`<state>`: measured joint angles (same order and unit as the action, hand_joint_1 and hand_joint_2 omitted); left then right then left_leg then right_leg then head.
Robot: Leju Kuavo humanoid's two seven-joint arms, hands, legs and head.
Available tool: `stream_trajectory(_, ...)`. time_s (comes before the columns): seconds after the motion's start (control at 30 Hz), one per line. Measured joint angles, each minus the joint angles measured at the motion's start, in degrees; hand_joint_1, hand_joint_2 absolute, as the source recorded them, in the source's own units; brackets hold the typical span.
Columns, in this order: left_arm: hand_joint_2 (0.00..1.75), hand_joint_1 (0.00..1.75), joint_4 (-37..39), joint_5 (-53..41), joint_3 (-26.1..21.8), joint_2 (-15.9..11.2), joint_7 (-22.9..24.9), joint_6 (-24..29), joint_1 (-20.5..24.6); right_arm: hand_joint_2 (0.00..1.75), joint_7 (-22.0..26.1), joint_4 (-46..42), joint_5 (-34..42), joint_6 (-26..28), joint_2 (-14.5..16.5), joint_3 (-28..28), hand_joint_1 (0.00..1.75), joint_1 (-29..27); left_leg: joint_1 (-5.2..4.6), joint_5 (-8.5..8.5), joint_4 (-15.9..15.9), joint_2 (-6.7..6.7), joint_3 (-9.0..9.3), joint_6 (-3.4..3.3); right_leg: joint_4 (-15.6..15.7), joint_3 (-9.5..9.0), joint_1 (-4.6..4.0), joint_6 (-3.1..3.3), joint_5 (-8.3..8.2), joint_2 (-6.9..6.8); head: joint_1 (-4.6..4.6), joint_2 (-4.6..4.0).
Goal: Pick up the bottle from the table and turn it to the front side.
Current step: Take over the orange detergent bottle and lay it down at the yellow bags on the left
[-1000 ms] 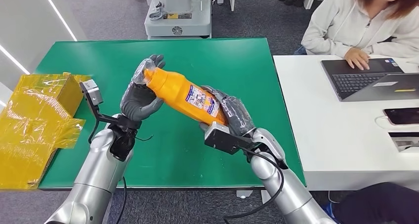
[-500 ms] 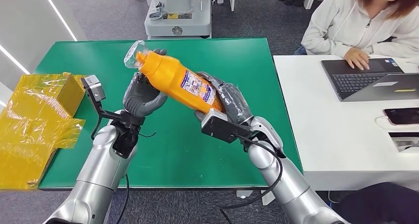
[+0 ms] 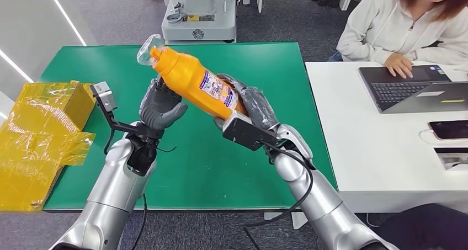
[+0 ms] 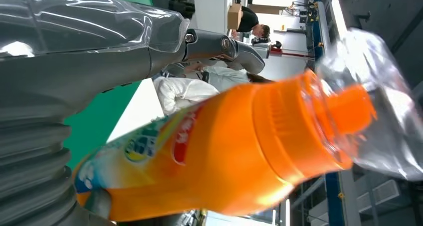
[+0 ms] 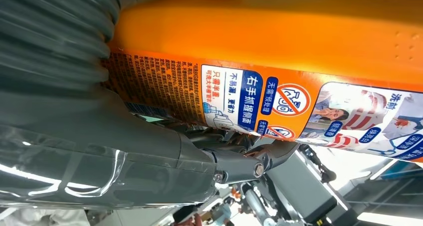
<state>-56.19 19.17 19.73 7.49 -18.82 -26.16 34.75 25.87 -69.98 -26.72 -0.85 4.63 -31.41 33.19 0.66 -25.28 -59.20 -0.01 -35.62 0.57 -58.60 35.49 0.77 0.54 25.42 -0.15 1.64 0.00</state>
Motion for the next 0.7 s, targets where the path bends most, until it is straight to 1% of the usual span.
stream_trajectory(0.17,1.75,0.00,-0.5,1.0,0.2,0.7,-0.5,1.2,0.7,1.75,0.2,1.5,1.3,0.3,1.2,0.2,1.75,0.4,0.00,0.00,0.0,0.00,0.00,0.00,0.0,0.00,0.00,0.00,0.00,0.00,0.00,0.00)
stream_trajectory(0.47,1.75,0.00,-1.4,1.7,0.2,1.2,-0.4,2.4,1.1,1.75,0.3,1.7,1.3,0.0,1.5,0.4,1.75,0.4,0.00,0.00,0.0,0.00,0.00,0.00,0.0,0.00,0.00,0.00,0.00,0.00,-0.01,0.00)
stream_trajectory(0.57,1.75,0.00,-0.2,2.1,0.2,2.1,-0.2,2.8,1.8,1.75,-0.2,1.7,-0.4,-0.4,2.0,0.2,1.75,0.4,0.00,0.00,0.0,0.00,0.00,0.00,0.0,0.00,0.00,0.00,0.00,0.00,0.00,0.00)
stream_trajectory(0.7,1.75,0.00,2.2,0.4,0.2,2.4,-0.9,3.2,2.6,1.75,-0.7,2.4,-1.6,-0.3,2.2,0.1,1.75,0.4,0.00,0.00,0.0,0.00,0.00,0.00,0.0,0.00,0.00,0.00,0.00,0.00,0.00,0.00)
